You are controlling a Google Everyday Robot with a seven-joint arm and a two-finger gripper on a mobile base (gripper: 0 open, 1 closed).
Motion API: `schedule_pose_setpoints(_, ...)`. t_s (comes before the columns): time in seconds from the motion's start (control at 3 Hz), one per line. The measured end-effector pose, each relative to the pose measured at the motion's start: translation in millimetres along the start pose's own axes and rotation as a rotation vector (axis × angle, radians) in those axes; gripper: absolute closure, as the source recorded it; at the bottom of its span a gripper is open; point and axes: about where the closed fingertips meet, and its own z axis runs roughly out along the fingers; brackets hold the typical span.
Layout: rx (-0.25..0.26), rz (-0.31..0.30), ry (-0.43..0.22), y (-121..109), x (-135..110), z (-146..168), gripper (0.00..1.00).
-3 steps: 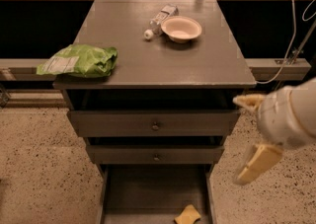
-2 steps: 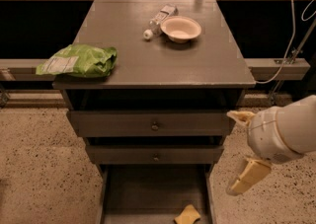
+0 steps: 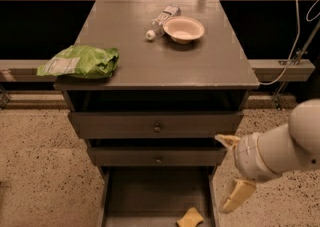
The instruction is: Pick sponge from bottom drawer and place on counter
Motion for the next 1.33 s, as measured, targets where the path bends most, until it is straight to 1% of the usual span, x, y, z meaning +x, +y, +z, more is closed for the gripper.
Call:
schedule_pose_setpoints(0.33,0.008,0.077,-0.144,30.1,48.2,62.3,0.00)
schedule_pose_setpoints(0.67,0.015,0.114,-0.206,42.5,74.1,78.7,0.00)
schedule_pose_setpoints(1.0,0.015,0.114,-0.206,42.5,74.1,78.7,0.00)
schedule_pose_setpoints(1.33,-0.069,0.042,-0.186,38.0,84.0,119.9,0.00)
